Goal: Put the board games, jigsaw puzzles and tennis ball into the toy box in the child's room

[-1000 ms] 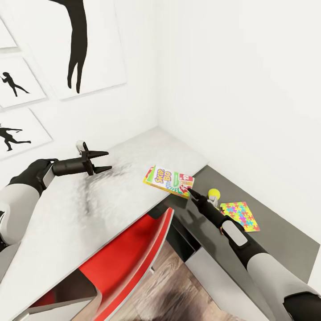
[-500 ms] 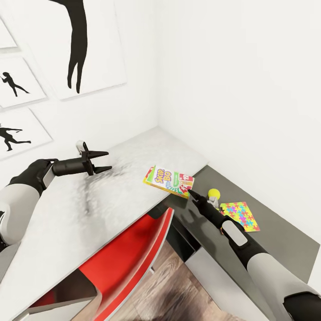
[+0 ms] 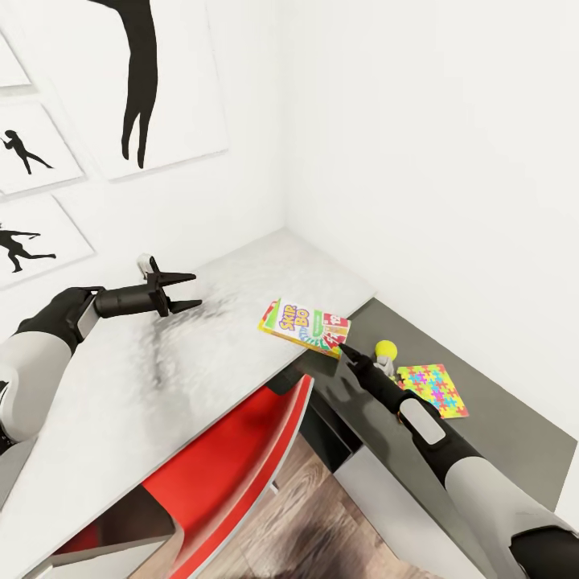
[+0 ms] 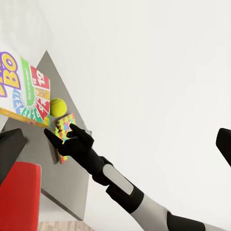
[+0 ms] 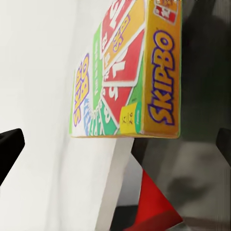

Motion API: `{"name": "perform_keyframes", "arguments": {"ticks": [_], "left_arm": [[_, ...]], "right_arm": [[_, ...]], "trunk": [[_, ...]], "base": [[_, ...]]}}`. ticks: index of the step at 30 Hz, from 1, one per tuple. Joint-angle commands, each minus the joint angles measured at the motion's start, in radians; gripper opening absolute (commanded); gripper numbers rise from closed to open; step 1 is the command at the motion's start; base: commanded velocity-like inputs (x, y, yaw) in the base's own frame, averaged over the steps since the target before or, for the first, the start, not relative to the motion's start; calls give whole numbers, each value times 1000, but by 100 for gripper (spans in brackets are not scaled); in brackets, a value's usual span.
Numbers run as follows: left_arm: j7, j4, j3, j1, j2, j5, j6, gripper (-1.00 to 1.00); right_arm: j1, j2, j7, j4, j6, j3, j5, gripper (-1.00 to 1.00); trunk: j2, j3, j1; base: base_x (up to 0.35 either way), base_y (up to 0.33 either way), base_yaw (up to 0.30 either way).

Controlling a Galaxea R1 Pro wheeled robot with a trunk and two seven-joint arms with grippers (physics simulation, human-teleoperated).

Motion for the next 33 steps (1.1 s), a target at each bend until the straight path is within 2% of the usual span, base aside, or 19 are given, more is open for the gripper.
{"name": "perform_keyframes", "arguments": {"ticks": [1, 10, 21, 33], "left_arm": [[-4, 0, 0, -1, 0, -2, 11, 100], [-4, 0, 0, -1, 0, -1, 11, 100], [-4, 0, 0, 0, -1, -2, 10, 100], [-4, 0, 0, 1, -11, -2, 10, 100]], "right_arm": [[-1, -1, 0, 0, 3, 5, -11, 100], [-1, -1, -6, 1, 2, 0, -10, 100], [-1, -1, -13, 1, 2, -8, -10, 100], [-1, -2, -13, 1, 1, -9, -11, 100]], "trunk": [[-2, -2, 1], [-2, -2, 1], [-2, 0, 1], [-2, 0, 1]], "base": [[16, 0, 0], [22, 0, 3], [29, 0, 104], [4, 0, 6]]}}
